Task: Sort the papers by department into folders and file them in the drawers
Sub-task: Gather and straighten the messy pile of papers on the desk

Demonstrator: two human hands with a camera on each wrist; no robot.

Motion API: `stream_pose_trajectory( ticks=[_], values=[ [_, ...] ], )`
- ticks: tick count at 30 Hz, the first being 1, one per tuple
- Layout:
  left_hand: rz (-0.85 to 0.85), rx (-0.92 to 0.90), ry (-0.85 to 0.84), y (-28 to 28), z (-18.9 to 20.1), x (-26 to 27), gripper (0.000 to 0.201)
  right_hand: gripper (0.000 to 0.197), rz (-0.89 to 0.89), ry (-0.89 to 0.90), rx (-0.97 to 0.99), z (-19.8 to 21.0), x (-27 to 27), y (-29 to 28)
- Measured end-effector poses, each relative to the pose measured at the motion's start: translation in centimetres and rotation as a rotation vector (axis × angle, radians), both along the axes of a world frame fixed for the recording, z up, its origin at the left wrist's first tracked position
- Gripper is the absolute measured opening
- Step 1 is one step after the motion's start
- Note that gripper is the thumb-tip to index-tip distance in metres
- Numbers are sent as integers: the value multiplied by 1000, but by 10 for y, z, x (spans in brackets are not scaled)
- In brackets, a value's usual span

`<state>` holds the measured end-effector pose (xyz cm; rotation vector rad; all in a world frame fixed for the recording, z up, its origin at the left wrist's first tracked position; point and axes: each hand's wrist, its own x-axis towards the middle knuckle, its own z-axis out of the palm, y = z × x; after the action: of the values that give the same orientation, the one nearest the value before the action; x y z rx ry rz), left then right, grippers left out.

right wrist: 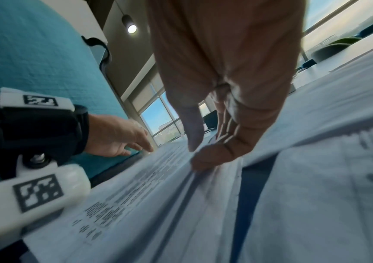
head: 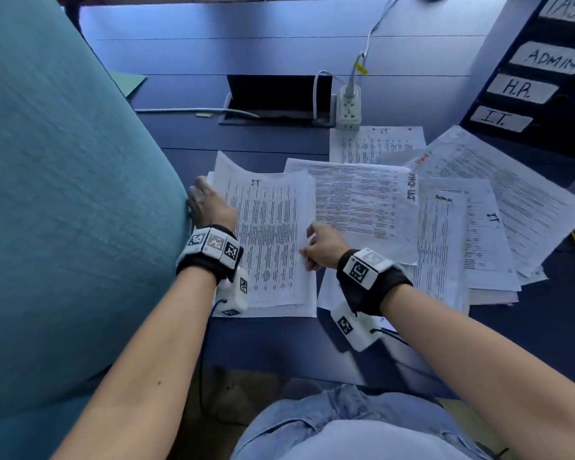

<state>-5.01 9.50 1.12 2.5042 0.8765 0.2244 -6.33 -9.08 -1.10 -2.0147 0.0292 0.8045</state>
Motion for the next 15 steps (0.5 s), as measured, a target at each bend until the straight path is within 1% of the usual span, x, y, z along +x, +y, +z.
stream_pose_trajectory(
  ticks=[2,4,6,8,10,12,13,15],
  values=[
    [-21,24,97,-4,-6,-1,68,28,-28,-14,-2,-3,0,-5],
    [-100,19,170,-16,-9,0,73,36,-99,-114,-102,-5,5,-21],
    [-228,-40,223,-33,-13,2,77,38,-259,-204,-253,-5,15,-43],
    [-347,-104,292,-49,-19,5,82,42,-440,-206,-398,-4,24,-65],
    [-438,-153,373,-63,-28,6,84,50,-616,-190,-461,-2,30,-84],
    [-465,-203,418,-74,-38,6,83,57,-740,-176,-462,-1,32,-99],
    [-462,-202,424,-77,-43,6,82,61,-772,-166,-433,-1,34,-105],
    [-452,-143,415,-81,-49,7,80,59,-803,-150,-276,-4,39,-112]
  ],
)
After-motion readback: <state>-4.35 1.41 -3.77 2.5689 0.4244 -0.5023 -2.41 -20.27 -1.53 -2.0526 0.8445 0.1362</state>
